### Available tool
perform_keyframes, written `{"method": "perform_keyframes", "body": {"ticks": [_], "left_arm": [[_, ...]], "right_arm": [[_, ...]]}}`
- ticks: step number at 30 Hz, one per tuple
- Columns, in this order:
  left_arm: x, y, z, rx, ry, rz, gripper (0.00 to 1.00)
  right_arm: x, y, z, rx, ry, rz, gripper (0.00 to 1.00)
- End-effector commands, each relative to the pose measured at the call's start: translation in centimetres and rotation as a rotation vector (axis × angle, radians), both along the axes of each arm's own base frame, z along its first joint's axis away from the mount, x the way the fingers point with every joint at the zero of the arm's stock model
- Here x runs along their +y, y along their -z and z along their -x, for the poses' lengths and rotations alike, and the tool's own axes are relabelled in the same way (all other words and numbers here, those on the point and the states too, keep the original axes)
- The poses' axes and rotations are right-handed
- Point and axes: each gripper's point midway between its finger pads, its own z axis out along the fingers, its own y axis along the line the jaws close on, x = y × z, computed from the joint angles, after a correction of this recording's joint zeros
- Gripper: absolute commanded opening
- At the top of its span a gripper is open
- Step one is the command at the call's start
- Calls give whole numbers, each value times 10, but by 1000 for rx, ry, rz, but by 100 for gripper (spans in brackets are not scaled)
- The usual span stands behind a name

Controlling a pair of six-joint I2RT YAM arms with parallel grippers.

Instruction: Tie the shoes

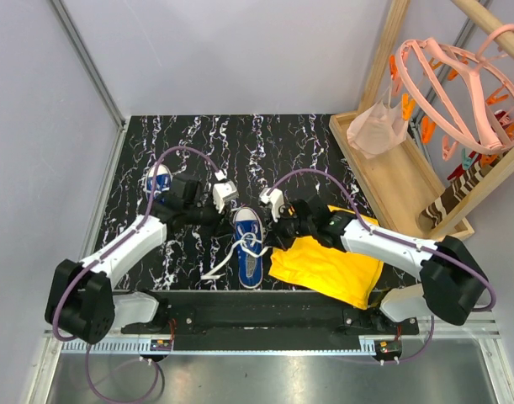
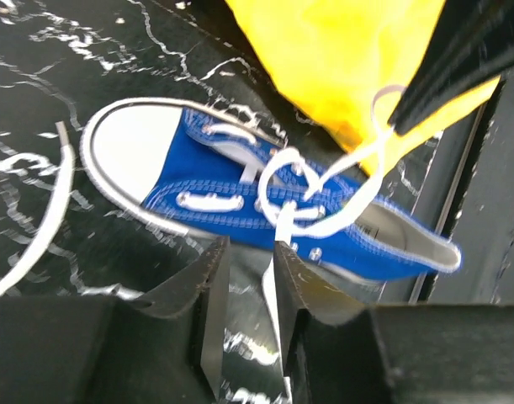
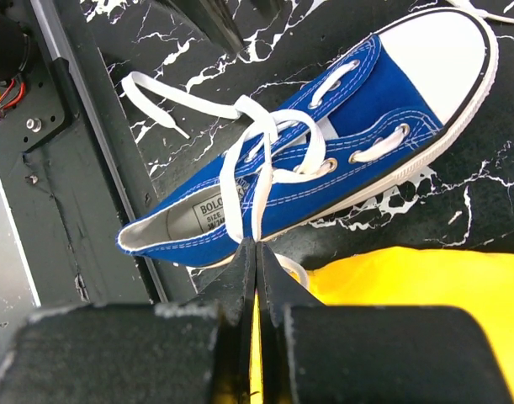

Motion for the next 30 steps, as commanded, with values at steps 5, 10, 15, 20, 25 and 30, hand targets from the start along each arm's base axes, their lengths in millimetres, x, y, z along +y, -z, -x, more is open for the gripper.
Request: {"method": "perform_keyframes", "body": {"ticks": [5,10,15,20,25,30], "left_arm": [[-34,-6,-18,4,-13,59,29],[-35,7,-21,19,-17,32,29],[-38,13,-18,44,8,33,28],[-41,16,-14,51,28,31,28],[-43,21,-13,66,36,23,23],[-43,26,-16,80,25,8,12]], "right_arm": [[11,-7,-14,-19,39,-47,0],[12,0,-17,-10,52,-31,0],[7,1,-18,-12,69,-19,0],[6,0,-16,-6,71,-14,0],[5,4,-21,-18,81,1,0],[4,4,-19,-21,74,5,0]]}}
